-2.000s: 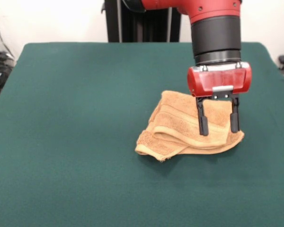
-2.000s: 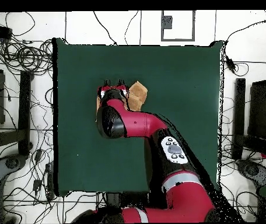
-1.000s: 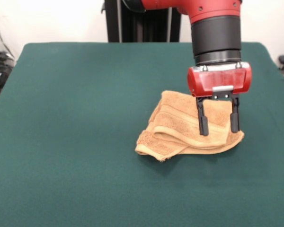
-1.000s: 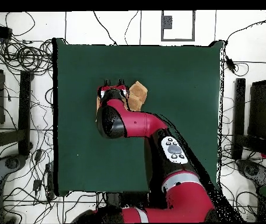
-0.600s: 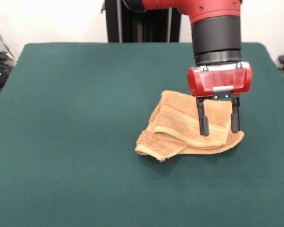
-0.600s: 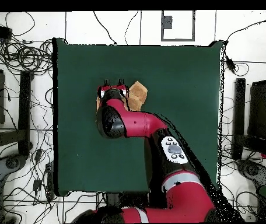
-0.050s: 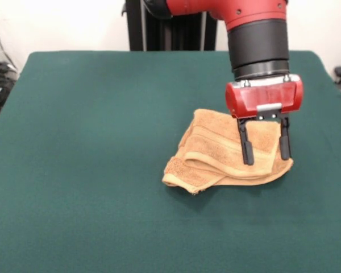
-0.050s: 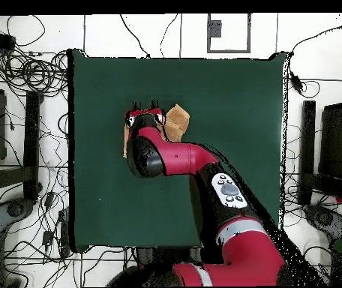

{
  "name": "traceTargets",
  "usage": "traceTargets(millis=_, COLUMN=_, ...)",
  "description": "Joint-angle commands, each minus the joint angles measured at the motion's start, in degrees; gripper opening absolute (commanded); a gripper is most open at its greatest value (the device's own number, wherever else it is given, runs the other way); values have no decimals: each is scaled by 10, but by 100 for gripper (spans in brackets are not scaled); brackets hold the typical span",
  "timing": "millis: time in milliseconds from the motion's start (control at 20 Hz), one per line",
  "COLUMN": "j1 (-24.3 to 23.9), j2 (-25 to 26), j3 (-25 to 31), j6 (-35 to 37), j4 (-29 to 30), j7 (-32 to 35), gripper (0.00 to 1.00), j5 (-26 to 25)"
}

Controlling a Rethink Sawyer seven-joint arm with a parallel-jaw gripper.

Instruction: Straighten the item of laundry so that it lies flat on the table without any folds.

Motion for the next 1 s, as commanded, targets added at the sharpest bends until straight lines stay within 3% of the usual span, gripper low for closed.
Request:
traceTargets(millis=50, j1=-100, j2=102, j3=221, j6=96, j4=-35, j7=-13, gripper=100, j5=-134)
traceTargets(millis=150, j1=-129, j2=132, j3=267, j6=123, j4=-47, j7=-31, gripper=100, j5=-164)
traceTargets(millis=1000, j1=-127, j2=129, j3=271, j6=140, j4=-57, j7=5, gripper=100, j5=-202)
